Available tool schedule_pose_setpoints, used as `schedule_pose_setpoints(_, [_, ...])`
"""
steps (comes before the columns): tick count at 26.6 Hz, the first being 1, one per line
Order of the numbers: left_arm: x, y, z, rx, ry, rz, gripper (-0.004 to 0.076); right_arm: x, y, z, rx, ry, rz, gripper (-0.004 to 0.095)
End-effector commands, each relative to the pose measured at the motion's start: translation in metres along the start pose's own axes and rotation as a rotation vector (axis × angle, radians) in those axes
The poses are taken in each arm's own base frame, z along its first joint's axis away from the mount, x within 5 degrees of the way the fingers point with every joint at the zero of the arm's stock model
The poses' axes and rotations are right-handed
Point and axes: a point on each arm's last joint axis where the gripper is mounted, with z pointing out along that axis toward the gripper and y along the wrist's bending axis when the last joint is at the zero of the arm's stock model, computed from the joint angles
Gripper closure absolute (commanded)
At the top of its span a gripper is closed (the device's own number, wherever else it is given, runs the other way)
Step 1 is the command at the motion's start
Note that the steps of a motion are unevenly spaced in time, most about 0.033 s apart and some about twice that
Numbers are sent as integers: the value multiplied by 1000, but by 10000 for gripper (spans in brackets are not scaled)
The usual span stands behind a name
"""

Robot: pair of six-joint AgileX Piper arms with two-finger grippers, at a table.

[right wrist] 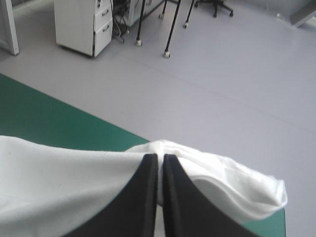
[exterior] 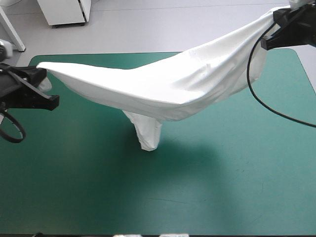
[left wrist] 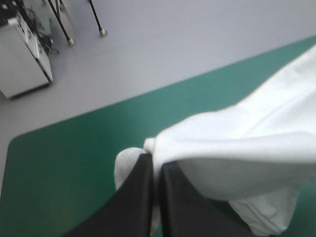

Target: Fold the cloth

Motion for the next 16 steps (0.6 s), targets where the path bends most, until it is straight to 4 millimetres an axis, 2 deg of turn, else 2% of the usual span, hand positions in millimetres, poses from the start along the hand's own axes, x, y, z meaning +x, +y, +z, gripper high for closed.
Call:
schedule_pose_setpoints(1, [-11, 6, -35, -22, -94, -18, 733, -22, 9, -51, 52, -187, -14, 921])
schedule_pose_setpoints(11, [-17, 3, -87, 74, -261, -56, 733, -26, 37, -126, 34, -296, -46, 921])
schedule_pose_setpoints(14, [-16, 0, -94, 123, -277, -85, 733, -22, 43, -138, 19, -271, -43, 921])
schedule_pose_setpoints(16, [-15, -3, -91, 149, -267, -94, 733, -15, 44, -133, 2, -224, -21, 921])
